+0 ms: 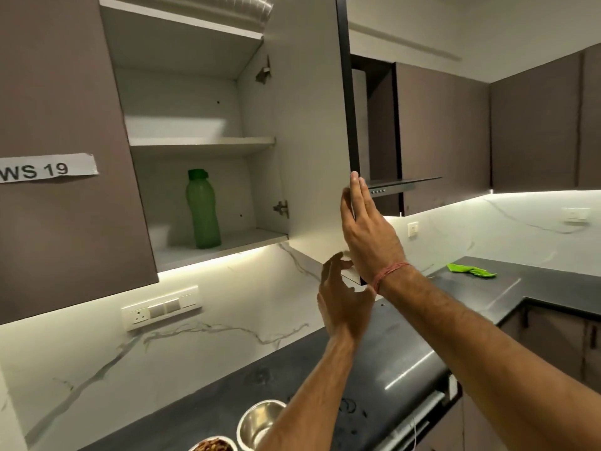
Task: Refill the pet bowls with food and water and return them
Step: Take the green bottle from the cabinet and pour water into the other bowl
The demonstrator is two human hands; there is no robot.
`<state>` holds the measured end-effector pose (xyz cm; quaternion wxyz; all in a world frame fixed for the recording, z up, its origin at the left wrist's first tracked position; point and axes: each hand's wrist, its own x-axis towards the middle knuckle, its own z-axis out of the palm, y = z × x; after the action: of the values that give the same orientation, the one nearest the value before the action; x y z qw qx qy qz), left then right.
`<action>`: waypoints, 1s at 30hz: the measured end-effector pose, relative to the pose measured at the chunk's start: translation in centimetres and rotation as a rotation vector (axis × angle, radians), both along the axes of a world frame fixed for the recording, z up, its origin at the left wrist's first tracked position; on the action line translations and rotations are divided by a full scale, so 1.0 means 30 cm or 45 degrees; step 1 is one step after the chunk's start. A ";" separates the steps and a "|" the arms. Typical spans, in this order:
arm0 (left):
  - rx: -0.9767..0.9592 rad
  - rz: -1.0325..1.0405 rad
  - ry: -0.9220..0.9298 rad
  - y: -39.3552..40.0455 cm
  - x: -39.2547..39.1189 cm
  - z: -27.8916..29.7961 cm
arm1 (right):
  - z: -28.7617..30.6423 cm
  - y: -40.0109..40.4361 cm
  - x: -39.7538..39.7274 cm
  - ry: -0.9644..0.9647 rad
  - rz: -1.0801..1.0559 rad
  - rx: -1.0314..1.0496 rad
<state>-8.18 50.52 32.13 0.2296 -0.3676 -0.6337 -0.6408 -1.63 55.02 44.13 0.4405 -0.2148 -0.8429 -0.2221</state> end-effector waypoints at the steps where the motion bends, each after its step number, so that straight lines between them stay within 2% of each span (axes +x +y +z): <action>1: -0.011 0.001 0.021 0.024 0.004 0.002 | -0.003 0.021 0.011 -0.024 -0.051 0.024; 8: 0.010 -0.124 0.071 0.161 0.033 0.013 | 0.003 0.141 0.055 -0.288 -0.323 0.218; 14: 0.068 -0.120 0.087 0.259 0.048 0.015 | 0.002 0.214 0.068 -0.291 -0.379 0.175; 21: 0.035 -0.065 0.127 0.330 0.041 0.011 | 0.001 0.265 0.062 -0.262 -0.363 0.107; 25: -0.050 -0.183 0.143 0.314 0.005 -0.008 | 0.006 0.266 0.059 -0.324 -0.387 0.167; 28: -0.166 -0.201 0.219 0.254 -0.093 -0.049 | 0.001 0.254 0.015 -0.354 -0.260 0.224; 30: -0.149 -0.158 0.185 0.193 -0.182 -0.064 | -0.004 0.234 -0.042 -0.315 -0.136 0.155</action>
<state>-13.65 56.30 30.20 0.2127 -0.4644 -0.6277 -0.5875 -2.88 62.03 44.01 0.3328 -0.2032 -0.8631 -0.3209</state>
